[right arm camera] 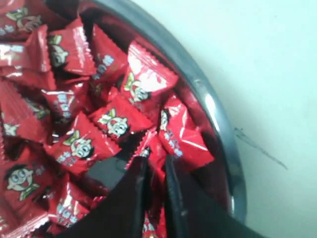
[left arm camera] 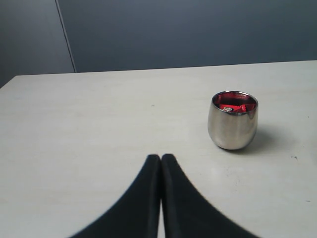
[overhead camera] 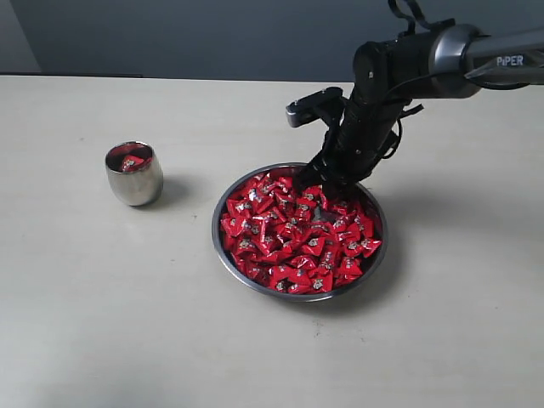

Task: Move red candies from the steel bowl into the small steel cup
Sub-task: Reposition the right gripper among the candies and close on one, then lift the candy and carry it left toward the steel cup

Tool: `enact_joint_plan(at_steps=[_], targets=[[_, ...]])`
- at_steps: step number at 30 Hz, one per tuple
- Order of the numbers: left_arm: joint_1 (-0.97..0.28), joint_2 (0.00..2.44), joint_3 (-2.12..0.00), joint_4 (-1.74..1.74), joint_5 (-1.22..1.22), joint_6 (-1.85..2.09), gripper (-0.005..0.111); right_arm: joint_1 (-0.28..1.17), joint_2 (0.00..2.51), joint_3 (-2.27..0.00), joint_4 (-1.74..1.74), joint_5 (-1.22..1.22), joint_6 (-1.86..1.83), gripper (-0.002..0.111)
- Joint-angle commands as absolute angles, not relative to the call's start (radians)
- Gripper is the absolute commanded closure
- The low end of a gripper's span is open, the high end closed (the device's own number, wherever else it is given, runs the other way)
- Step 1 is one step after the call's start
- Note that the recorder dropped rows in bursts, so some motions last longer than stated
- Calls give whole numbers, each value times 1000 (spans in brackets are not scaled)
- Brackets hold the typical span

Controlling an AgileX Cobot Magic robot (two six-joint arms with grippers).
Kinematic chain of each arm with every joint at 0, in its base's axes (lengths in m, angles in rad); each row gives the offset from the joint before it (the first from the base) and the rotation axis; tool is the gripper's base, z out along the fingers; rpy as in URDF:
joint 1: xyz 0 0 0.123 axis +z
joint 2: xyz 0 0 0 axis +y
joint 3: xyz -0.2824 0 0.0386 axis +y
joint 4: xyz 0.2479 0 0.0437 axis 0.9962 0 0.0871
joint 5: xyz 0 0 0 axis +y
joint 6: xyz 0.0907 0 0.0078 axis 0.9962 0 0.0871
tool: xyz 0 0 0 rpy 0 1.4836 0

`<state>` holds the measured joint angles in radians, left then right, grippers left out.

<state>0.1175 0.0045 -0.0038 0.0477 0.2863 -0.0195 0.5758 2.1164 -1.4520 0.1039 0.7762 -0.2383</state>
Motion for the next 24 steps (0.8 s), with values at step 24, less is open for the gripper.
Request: enact_joint_plan(at_steps=[24], targets=[[118,0,0,41,284,-21,106,591,1958,-1451,332,563,-459,109]])
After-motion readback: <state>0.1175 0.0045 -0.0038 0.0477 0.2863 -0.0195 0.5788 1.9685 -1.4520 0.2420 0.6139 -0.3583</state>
